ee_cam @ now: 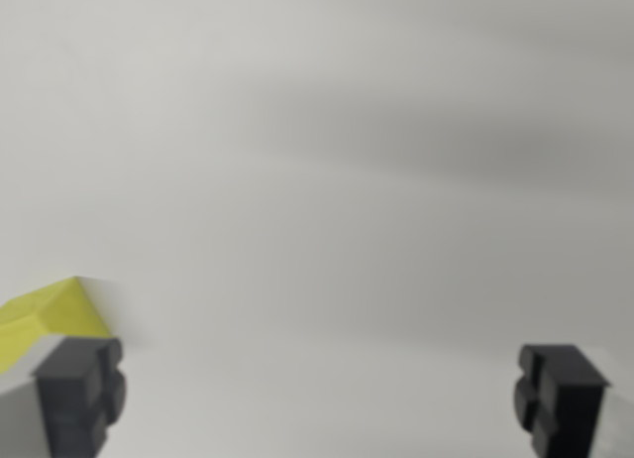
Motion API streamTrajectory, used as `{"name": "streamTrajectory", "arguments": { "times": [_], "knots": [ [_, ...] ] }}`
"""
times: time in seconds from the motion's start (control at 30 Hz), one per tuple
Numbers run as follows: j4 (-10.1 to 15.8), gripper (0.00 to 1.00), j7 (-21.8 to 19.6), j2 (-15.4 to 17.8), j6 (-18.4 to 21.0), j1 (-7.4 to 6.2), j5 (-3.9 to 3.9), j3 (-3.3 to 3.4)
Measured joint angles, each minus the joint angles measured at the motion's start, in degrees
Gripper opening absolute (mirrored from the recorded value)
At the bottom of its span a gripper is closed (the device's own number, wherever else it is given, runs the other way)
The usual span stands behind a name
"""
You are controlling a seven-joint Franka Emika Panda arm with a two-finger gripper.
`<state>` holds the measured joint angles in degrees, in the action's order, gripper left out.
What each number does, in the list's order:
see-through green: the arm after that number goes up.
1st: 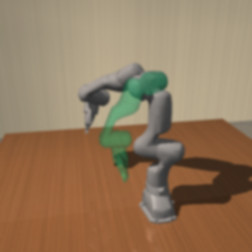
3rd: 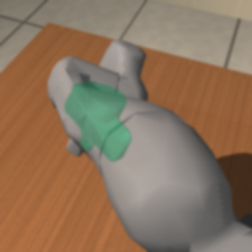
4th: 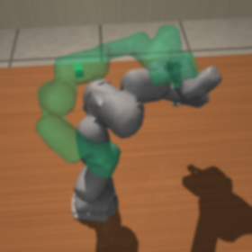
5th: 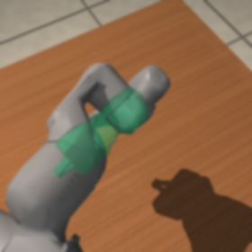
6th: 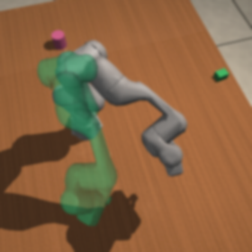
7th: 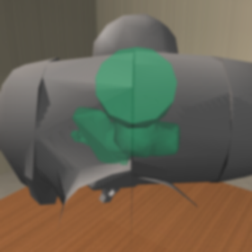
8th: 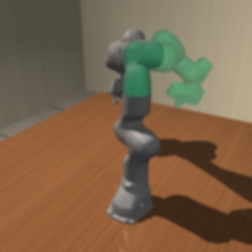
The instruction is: Pick yellow cube
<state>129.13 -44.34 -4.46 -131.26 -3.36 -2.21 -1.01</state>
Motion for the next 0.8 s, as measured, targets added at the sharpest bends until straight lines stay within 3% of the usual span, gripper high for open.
{"name": "streamTrajectory", "arguments": {
  "times": [0.8],
  "knots": [
    [8.1, 1.00, 0.3, 0.6, -8.0, -4.77, 0.36, -0.01]
  ]
}}
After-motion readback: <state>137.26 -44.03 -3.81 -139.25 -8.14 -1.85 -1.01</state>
